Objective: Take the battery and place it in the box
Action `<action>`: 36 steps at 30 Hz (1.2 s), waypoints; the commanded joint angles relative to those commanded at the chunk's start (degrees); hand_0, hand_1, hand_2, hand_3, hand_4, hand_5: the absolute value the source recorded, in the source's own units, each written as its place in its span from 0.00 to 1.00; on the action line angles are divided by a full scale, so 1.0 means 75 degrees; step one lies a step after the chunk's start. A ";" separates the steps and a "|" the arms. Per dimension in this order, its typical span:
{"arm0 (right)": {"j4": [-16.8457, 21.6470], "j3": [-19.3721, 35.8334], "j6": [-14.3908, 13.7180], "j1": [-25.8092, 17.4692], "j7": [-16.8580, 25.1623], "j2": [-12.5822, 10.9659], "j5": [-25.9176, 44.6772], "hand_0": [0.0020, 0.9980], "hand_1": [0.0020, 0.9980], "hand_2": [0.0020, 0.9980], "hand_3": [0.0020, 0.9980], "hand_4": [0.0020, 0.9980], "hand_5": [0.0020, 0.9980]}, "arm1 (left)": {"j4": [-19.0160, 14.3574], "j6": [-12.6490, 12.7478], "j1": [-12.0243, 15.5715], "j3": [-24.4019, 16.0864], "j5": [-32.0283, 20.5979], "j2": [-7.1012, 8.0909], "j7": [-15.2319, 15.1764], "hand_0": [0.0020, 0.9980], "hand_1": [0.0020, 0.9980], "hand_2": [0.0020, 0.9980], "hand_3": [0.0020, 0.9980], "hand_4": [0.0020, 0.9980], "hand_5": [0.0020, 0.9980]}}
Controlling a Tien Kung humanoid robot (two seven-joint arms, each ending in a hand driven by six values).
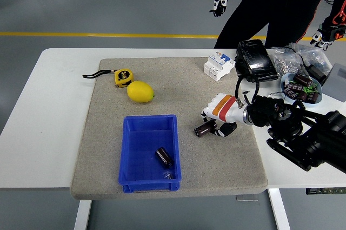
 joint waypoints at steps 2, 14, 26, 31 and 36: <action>0.0005 -0.0039 -0.0023 0.0007 -0.0026 -0.0021 0.0068 0.25 0.40 0.47 0.46 0.65 0.32 | 0.0001 -0.0007 0.0015 -0.0016 0.0022 0.0004 0.0002 0.60 0.61 0.65 0.58 0.63 0.59; 0.0022 -0.0194 -0.0022 0.0017 -0.0125 -0.0250 0.0194 0.25 0.40 0.47 0.47 0.63 0.31 | 0.0013 -0.0017 0.0089 -0.0069 0.0083 0.0014 0.0008 0.59 0.61 0.64 0.58 0.63 0.59; 0.0000 -0.0594 -0.0287 0.0115 -0.0335 -0.0795 0.0630 0.26 0.41 0.47 0.47 0.62 0.32 | 0.0019 -0.0014 0.0148 -0.0052 0.0043 0.0032 -0.0012 0.59 0.61 0.65 0.58 0.63 0.59; 0.0085 -0.0663 -0.0234 0.0109 -0.0306 -0.0883 0.0617 0.31 0.45 0.52 0.51 0.64 0.29 | 0.0020 -0.0016 0.0128 -0.0013 -0.0017 0.0035 -0.0025 0.59 0.61 0.64 0.58 0.63 0.59; 0.0087 -0.0672 -0.0259 0.0110 -0.0280 -0.0928 0.0559 0.57 0.67 0.78 0.87 0.93 0.31 | 0.0019 0.0000 0.0122 0.0014 -0.0069 0.0024 -0.0035 0.59 0.61 0.64 0.58 0.63 0.59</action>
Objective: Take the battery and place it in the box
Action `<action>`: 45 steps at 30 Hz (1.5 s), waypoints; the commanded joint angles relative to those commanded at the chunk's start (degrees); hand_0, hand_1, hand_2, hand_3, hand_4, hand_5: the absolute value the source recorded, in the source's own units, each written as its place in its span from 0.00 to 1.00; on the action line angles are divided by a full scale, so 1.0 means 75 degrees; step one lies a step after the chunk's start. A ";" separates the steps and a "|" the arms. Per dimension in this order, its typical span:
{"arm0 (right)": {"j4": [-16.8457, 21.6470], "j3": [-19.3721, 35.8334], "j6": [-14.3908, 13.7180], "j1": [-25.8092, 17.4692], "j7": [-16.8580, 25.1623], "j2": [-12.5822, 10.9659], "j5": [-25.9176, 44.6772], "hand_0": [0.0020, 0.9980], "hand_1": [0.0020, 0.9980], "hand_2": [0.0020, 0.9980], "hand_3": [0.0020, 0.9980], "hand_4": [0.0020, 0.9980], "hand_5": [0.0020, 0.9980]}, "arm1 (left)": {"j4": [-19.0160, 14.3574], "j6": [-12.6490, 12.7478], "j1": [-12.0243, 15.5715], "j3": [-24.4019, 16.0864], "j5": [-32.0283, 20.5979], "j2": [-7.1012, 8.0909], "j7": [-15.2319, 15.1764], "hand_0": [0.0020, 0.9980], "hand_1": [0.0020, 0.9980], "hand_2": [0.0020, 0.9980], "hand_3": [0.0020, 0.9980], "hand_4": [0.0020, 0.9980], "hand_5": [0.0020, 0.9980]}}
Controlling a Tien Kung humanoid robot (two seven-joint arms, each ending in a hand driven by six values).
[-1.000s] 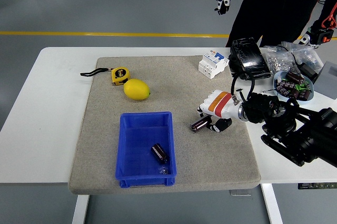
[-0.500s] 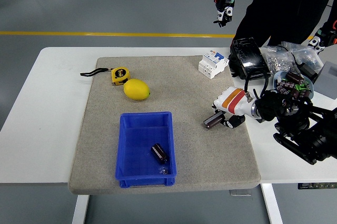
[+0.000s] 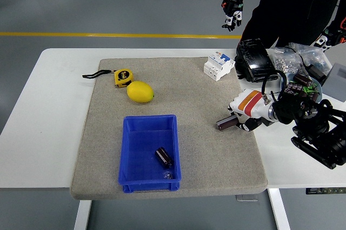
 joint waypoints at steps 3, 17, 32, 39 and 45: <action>0.0029 0.0059 -0.0037 0.0028 0.0073 -0.0016 0.0033 0.57 0.67 0.78 0.87 0.93 0.31 | -0.0001 0.0001 -0.0001 0.0002 -0.0006 -0.0003 -0.0002 0.59 0.61 0.64 0.58 0.63 0.59; 0.0259 0.0184 0.0173 0.0088 0.0271 -0.0092 0.0310 0.64 0.69 0.80 0.89 1.00 0.32 | 0.0004 -0.0010 0.0015 0.0027 -0.0052 0.0020 -0.0014 0.59 0.61 0.64 0.58 0.63 0.59; 0.0023 0.0057 -0.0394 -0.0073 0.0124 0.0376 0.2021 0.52 0.62 0.74 0.76 0.90 0.32 | -0.0019 -0.0014 0.0004 0.0081 -0.0113 -0.0015 -0.0002 0.58 0.61 0.64 0.58 0.63 0.59; -0.0263 -0.0023 -0.0581 -0.0157 0.0035 0.0626 0.2473 0.48 0.59 0.71 0.65 0.83 0.31 | -0.0039 -0.0013 -0.0030 0.0138 -0.0164 -0.0021 0.0001 0.59 0.61 0.64 0.58 0.63 0.59; -0.0346 0.0043 -0.0626 -0.0221 -0.0021 0.0705 0.2561 0.44 0.55 0.68 0.60 0.78 0.30 | -0.0055 -0.0018 -0.0042 0.0178 -0.0184 -0.0025 -0.0003 0.58 0.61 0.64 0.58 0.63 0.59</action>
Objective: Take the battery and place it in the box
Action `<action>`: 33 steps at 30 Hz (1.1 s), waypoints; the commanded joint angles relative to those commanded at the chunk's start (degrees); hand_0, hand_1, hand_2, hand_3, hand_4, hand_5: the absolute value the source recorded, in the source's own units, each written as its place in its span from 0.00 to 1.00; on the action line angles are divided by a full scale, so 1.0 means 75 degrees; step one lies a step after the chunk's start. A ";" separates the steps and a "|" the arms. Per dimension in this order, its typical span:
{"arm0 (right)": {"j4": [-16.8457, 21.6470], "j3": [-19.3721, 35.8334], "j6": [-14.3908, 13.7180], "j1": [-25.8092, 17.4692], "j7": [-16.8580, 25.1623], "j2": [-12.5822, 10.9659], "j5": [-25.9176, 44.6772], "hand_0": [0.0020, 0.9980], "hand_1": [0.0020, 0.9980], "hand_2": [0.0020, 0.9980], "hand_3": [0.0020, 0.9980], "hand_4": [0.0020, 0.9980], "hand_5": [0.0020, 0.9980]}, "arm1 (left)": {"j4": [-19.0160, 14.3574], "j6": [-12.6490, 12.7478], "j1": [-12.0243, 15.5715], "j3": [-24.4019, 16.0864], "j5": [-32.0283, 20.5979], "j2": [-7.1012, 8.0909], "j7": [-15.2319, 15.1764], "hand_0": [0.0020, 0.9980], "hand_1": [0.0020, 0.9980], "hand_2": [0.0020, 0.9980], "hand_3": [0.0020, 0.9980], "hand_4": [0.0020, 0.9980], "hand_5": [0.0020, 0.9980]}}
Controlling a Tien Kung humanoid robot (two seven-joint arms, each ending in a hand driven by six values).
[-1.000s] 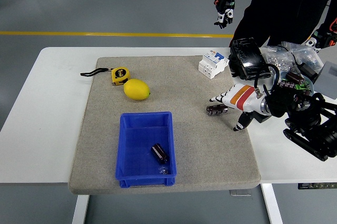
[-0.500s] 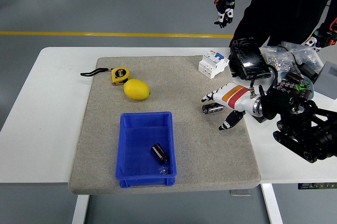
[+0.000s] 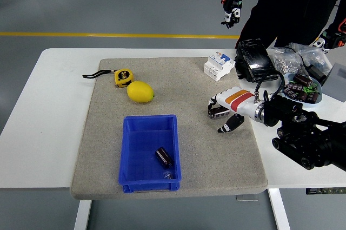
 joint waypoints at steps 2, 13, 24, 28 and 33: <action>-0.0047 0.0037 0.0020 -0.0016 -0.0030 0.0026 0.0007 0.40 0.50 0.60 0.53 0.72 0.29 | -0.0005 -0.0002 0.0001 0.0016 -0.0005 0.0001 -0.0002 0.59 0.61 0.64 0.58 0.63 0.59; -0.0281 0.0240 0.0018 -0.0158 -0.0241 0.0174 0.0061 0.40 0.50 0.60 0.54 0.72 0.29 | -0.0024 -0.0012 -0.0009 0.0046 0.0010 0.0009 0.0005 0.59 0.61 0.64 0.58 0.63 0.59; -0.0284 0.0319 0.0134 -0.0251 -0.0247 0.0167 0.0026 0.42 0.52 0.60 0.54 0.72 0.30 | -0.0029 0.0004 0.0000 0.0114 -0.0067 0.0014 -0.0015 0.60 0.61 0.65 0.58 0.63 0.59; -0.0275 0.0319 0.0128 -0.0259 -0.0233 0.0148 -0.0002 0.41 0.51 0.60 0.54 0.70 0.30 | -0.0031 0.0011 -0.0017 0.0150 -0.0111 0.0015 -0.0027 0.59 0.62 0.65 0.58 0.63 0.59; -0.0258 0.0298 0.0118 -0.0253 -0.0222 0.0129 -0.0014 0.31 0.45 0.56 0.52 0.67 0.29 | -0.0028 0.0025 -0.0028 0.0164 -0.0126 0.0010 -0.0036 0.59 0.62 0.65 0.58 0.63 0.59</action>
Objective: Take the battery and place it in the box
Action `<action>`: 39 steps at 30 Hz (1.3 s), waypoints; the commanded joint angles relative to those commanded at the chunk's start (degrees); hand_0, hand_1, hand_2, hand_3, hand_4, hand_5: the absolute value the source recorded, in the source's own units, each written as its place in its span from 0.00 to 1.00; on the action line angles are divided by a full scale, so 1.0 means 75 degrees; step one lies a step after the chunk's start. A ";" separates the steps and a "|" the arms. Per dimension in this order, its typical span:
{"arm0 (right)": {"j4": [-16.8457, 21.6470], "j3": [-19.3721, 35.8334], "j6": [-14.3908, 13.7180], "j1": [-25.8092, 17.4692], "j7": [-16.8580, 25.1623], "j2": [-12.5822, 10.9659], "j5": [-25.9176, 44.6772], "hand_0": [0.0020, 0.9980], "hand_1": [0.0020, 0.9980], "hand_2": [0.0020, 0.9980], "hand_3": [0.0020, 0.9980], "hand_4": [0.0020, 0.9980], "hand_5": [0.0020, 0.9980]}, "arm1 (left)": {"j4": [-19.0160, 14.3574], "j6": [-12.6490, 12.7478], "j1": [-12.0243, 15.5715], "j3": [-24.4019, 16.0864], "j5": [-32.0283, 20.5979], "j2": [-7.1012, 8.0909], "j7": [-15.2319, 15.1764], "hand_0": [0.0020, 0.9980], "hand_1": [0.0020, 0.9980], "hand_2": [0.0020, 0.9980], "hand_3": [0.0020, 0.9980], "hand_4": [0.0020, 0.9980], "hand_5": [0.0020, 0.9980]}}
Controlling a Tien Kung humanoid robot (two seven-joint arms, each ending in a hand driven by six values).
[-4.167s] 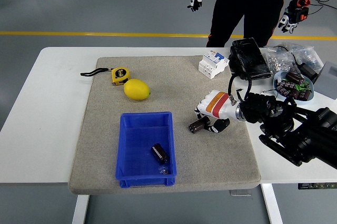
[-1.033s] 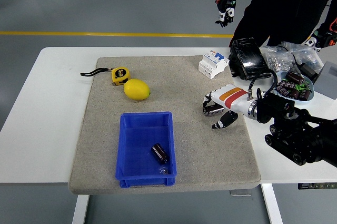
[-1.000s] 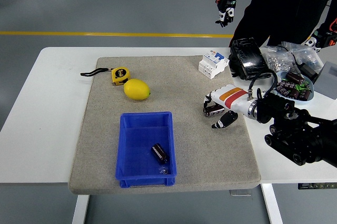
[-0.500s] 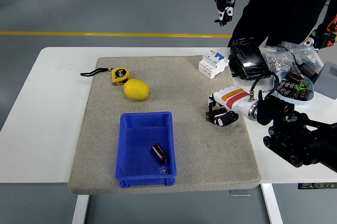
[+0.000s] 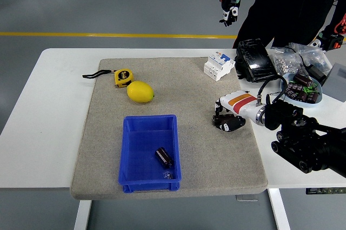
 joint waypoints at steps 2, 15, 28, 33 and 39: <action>0.0000 0.0003 0.0034 -0.0002 -0.0005 -0.0006 -0.0014 0.31 0.45 0.56 0.52 0.67 0.29 | -0.0001 0.0005 -0.0003 0.0009 -0.0010 -0.0002 -0.0003 0.59 0.62 0.65 0.58 0.63 0.59; 0.0055 0.0001 0.0189 -0.0036 -0.0031 -0.0069 0.0048 0.20 0.39 0.50 0.49 0.64 0.30 | 0.0001 0.0006 0.0001 -0.0006 0.0019 -0.0014 -0.0005 0.59 0.62 0.65 0.58 0.63 0.59; 0.0164 -0.0084 0.0133 -0.0008 -0.0013 -0.0126 0.0128 0.18 0.38 0.49 0.48 0.63 0.31 | 0.0010 -0.0003 0.0024 -0.0038 0.0046 -0.0009 -0.0004 0.59 0.62 0.65 0.58 0.63 0.59; 0.0207 -0.0131 0.0087 -0.0001 -0.0007 -0.0149 0.0162 0.18 0.37 0.49 0.48 0.63 0.31 | 0.0015 -0.0015 0.0032 -0.0060 0.0072 -0.0004 0.0000 0.59 0.62 0.65 0.58 0.63 0.59; 0.0309 -0.0222 0.0008 0.0047 -0.0021 -0.0215 0.0192 0.18 0.37 0.49 0.48 0.63 0.31 | 0.0024 -0.0022 0.0047 -0.0096 0.0107 0.0008 0.0003 0.59 0.62 0.64 0.58 0.63 0.59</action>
